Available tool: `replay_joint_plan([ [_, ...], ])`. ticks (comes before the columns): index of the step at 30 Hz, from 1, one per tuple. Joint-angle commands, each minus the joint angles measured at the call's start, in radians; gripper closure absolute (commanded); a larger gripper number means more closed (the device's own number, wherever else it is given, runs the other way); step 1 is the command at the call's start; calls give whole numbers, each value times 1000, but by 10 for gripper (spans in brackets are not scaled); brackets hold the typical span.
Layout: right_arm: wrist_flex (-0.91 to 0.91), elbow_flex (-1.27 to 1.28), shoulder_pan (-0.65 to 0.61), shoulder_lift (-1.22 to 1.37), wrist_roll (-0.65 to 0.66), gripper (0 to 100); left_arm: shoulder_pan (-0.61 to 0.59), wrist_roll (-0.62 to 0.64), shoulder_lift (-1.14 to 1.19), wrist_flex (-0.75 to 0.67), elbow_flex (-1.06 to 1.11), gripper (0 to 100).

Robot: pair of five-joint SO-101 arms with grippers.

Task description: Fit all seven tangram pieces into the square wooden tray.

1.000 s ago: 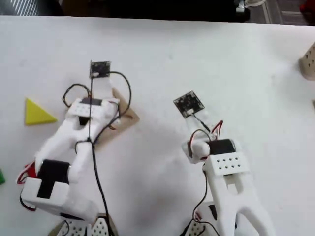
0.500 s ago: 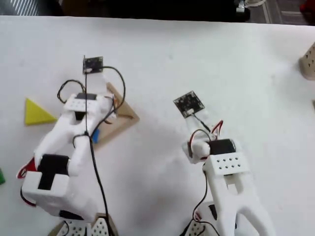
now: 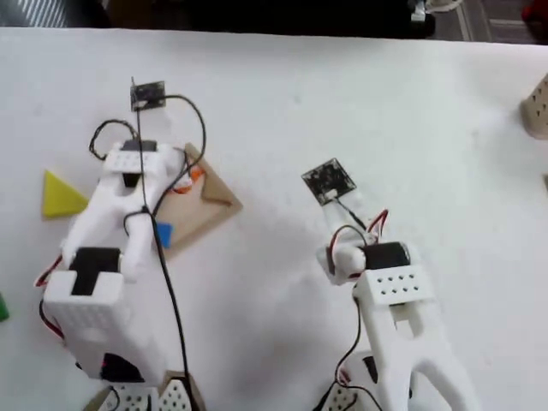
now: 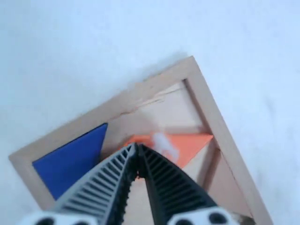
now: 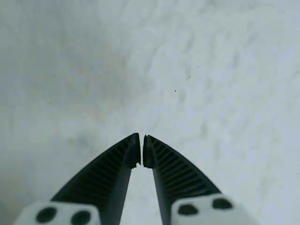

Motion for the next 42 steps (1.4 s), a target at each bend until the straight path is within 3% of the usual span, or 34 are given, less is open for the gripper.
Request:
replay_joint_plan([
  [1, -21, -32, 10, -1, -11, 981, -21, 0, 30, 5, -61, 978],
  [9, -22, -31, 7, -1, -9, 981, -24, 61, 30, 12, -91, 978],
  [14, -22, -31, 5, -1, -9, 981, 33, 61, -94, -77, 54, 979],
  [19, -22, -31, 5, -1, -9, 981, 120, -106, -242, -230, 281, 979],
  [36, -22, -31, 2, -1, -9, 981, 140, -126, -274, -218, 311, 979],
  [42, -22, -31, 5, -1, -8, 981, 148, -129, -274, -109, 302, 977],
])
